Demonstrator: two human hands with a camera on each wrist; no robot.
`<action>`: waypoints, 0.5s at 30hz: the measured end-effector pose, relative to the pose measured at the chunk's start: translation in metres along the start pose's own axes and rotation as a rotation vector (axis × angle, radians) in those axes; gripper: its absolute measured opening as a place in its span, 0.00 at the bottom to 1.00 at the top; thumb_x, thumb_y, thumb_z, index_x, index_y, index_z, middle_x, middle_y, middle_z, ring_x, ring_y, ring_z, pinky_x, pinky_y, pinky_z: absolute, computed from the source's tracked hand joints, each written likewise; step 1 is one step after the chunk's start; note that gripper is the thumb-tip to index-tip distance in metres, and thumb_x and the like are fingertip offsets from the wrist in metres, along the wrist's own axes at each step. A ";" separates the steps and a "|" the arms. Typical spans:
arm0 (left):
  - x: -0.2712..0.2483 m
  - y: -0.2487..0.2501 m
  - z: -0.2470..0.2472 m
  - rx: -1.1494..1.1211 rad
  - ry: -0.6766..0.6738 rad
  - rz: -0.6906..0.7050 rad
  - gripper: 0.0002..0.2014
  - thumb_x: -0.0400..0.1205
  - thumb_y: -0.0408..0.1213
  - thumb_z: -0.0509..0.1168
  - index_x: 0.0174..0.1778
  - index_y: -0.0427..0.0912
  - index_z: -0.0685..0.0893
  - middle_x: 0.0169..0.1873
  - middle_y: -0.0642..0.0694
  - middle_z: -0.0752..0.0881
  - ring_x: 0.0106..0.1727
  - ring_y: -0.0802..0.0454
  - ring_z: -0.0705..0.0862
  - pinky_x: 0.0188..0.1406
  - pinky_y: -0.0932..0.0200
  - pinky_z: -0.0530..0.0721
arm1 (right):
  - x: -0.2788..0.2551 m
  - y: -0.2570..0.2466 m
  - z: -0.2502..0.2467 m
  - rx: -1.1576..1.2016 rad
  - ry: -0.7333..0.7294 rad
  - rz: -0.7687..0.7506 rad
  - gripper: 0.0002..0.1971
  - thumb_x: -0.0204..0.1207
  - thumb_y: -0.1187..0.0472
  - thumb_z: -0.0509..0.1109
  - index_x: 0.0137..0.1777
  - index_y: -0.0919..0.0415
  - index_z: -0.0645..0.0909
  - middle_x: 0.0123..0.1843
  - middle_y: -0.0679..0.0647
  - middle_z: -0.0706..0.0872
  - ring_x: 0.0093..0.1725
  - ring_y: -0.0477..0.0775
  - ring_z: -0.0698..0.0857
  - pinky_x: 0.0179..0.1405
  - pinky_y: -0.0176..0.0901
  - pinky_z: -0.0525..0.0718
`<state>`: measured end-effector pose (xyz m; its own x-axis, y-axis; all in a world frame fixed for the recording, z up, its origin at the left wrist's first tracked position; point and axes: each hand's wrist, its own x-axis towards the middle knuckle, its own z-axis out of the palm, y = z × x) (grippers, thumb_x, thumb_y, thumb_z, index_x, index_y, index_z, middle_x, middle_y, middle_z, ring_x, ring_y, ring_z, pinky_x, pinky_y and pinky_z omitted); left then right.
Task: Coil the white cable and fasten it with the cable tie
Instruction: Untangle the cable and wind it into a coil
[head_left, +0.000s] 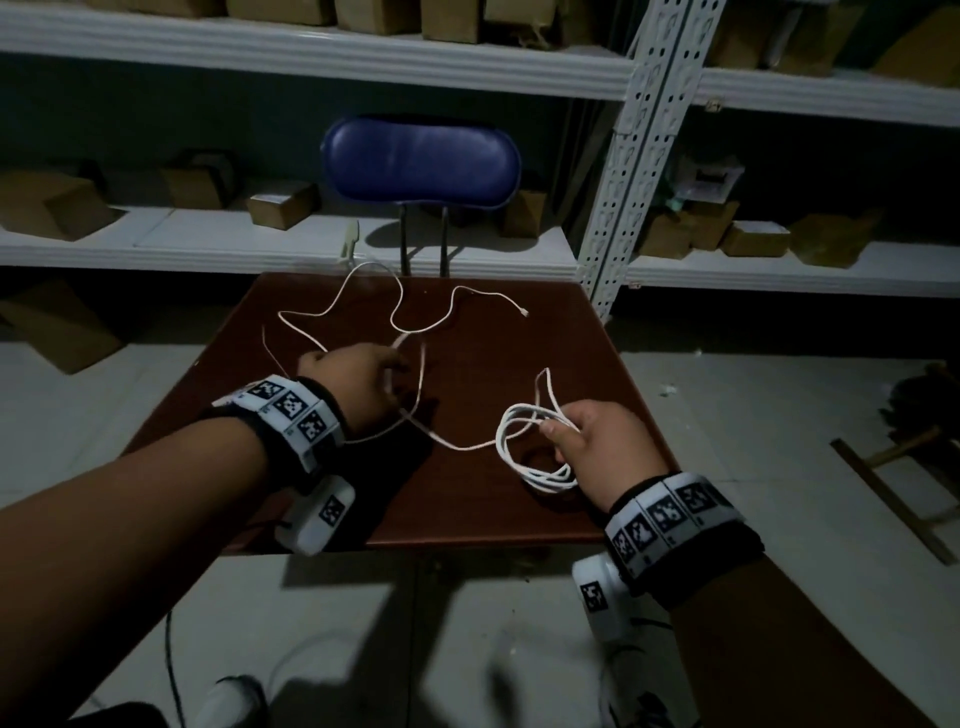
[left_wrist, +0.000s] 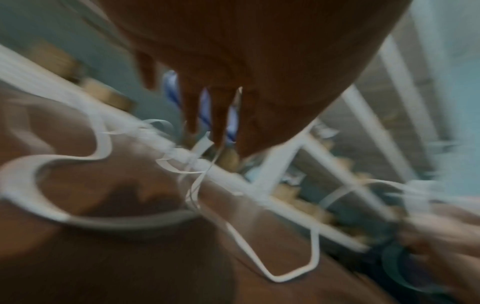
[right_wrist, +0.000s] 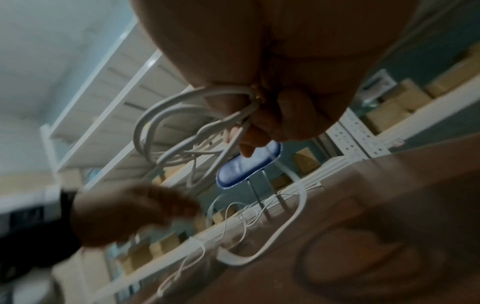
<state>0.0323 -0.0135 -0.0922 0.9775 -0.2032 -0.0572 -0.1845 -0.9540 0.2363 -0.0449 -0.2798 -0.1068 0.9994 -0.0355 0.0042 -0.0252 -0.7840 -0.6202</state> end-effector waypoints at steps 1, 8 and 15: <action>-0.002 0.004 0.002 -0.099 0.075 0.101 0.21 0.81 0.42 0.69 0.71 0.56 0.81 0.73 0.51 0.81 0.73 0.47 0.78 0.76 0.48 0.70 | -0.001 -0.002 0.002 -0.018 -0.016 -0.021 0.12 0.84 0.51 0.67 0.42 0.53 0.86 0.33 0.49 0.87 0.33 0.46 0.84 0.30 0.40 0.74; -0.006 0.034 0.020 -0.332 0.103 0.644 0.31 0.83 0.34 0.67 0.81 0.62 0.69 0.81 0.57 0.70 0.82 0.57 0.68 0.81 0.53 0.67 | -0.007 -0.014 0.010 -0.163 -0.201 -0.170 0.14 0.84 0.50 0.66 0.42 0.58 0.85 0.38 0.55 0.87 0.39 0.53 0.85 0.41 0.51 0.82; -0.010 0.025 0.033 -0.209 0.030 0.585 0.16 0.80 0.62 0.58 0.57 0.61 0.82 0.70 0.54 0.82 0.74 0.45 0.77 0.70 0.33 0.75 | -0.011 -0.015 0.004 -0.169 -0.228 -0.203 0.11 0.84 0.51 0.67 0.48 0.54 0.87 0.39 0.51 0.87 0.41 0.51 0.84 0.40 0.46 0.79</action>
<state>0.0149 -0.0428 -0.1179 0.7237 -0.6699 0.1656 -0.6692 -0.6226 0.4057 -0.0551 -0.2650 -0.1007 0.9639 0.2563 -0.0725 0.1902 -0.8528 -0.4863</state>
